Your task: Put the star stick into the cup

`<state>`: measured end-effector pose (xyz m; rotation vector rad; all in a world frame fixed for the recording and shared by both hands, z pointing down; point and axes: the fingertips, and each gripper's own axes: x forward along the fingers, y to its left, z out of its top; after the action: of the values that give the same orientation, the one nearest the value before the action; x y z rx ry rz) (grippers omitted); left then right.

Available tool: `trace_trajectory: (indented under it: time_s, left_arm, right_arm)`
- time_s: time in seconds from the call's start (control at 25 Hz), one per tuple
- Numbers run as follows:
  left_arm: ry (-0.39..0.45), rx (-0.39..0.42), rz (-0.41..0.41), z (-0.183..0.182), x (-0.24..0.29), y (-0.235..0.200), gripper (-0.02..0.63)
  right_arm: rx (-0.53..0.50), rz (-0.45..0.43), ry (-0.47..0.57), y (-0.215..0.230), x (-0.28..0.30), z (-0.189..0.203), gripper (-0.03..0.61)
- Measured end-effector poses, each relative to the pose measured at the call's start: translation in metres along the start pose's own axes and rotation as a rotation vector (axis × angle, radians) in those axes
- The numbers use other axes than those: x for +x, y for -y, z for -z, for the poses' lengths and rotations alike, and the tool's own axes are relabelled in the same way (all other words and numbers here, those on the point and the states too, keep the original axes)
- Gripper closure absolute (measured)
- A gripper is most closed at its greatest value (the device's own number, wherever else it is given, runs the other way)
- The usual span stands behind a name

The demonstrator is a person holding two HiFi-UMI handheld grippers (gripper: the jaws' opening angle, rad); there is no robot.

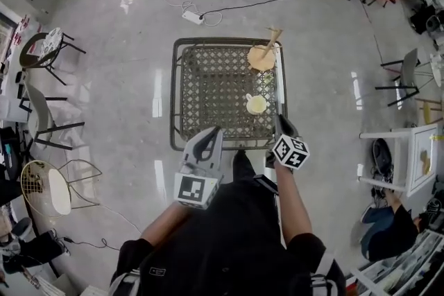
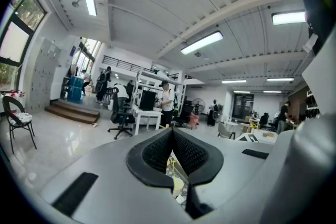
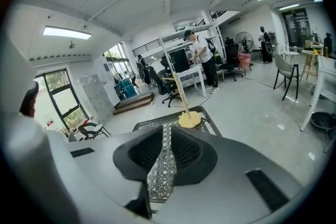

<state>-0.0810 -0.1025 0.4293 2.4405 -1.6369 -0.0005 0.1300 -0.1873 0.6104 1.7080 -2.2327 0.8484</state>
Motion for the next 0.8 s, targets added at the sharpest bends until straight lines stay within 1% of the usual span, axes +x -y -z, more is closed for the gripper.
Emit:
trace_trajectory:
  time_s: [0.08, 0.2, 0.44, 0.56, 0.8]
  left_arm:
    - [0.006, 0.013, 0.031, -0.001, -0.012, 0.005, 0.597]
    - [-0.011, 0.041, 0.073, 0.005, -0.03, 0.013, 0.597]
    - [0.014, 0.014, 0.101, 0.004, -0.049, 0.029, 0.597]
    - [0.01, 0.016, 0.113, 0.005, -0.05, 0.043, 0.597]
    - [-0.014, 0.062, 0.133, 0.013, -0.049, 0.069, 0.597]
  right_arm:
    - [0.002, 0.013, 0.024, -0.011, -0.025, 0.006, 0.541]
    - [0.003, 0.026, 0.067, -0.026, -0.061, 0.012, 0.554]
    - [0.0, 0.034, 0.152, -0.051, -0.12, 0.01, 0.561]
    - [-0.002, 0.032, 0.192, -0.053, -0.143, 0.001, 0.561]
    - [-0.015, 0.038, 0.259, -0.049, -0.186, -0.015, 0.561]
